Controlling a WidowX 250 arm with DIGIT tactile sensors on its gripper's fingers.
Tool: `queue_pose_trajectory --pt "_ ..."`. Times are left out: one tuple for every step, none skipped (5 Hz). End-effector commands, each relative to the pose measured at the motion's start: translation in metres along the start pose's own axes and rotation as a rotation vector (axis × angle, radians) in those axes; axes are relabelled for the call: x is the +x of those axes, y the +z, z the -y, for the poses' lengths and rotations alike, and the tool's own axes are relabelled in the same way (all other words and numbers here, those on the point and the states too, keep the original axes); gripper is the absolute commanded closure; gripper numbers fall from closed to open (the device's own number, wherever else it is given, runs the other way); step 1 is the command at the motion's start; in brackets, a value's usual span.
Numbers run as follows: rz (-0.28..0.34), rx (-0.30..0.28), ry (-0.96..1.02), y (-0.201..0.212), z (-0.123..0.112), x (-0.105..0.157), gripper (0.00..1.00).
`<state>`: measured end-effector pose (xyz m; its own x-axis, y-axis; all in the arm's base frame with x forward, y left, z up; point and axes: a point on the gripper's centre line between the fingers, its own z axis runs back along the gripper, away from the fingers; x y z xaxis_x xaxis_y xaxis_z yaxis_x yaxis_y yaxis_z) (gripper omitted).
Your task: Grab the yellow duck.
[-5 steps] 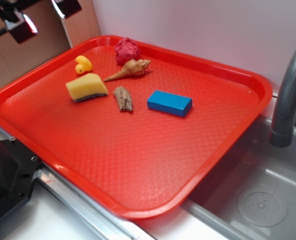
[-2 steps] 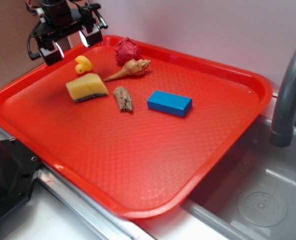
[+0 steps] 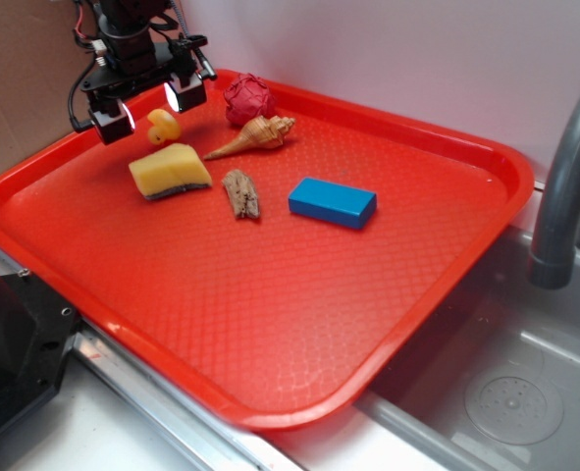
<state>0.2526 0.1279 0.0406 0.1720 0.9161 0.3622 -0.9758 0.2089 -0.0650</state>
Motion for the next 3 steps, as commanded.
queue_pose_trajectory --pt "-0.013 -0.008 -0.031 -0.0029 0.0046 0.0170 0.01" --pt "-0.036 -0.012 -0.048 -0.0056 0.0066 0.0179 1.00" --pt "-0.046 -0.015 -0.055 -0.0057 0.0079 0.0174 1.00"
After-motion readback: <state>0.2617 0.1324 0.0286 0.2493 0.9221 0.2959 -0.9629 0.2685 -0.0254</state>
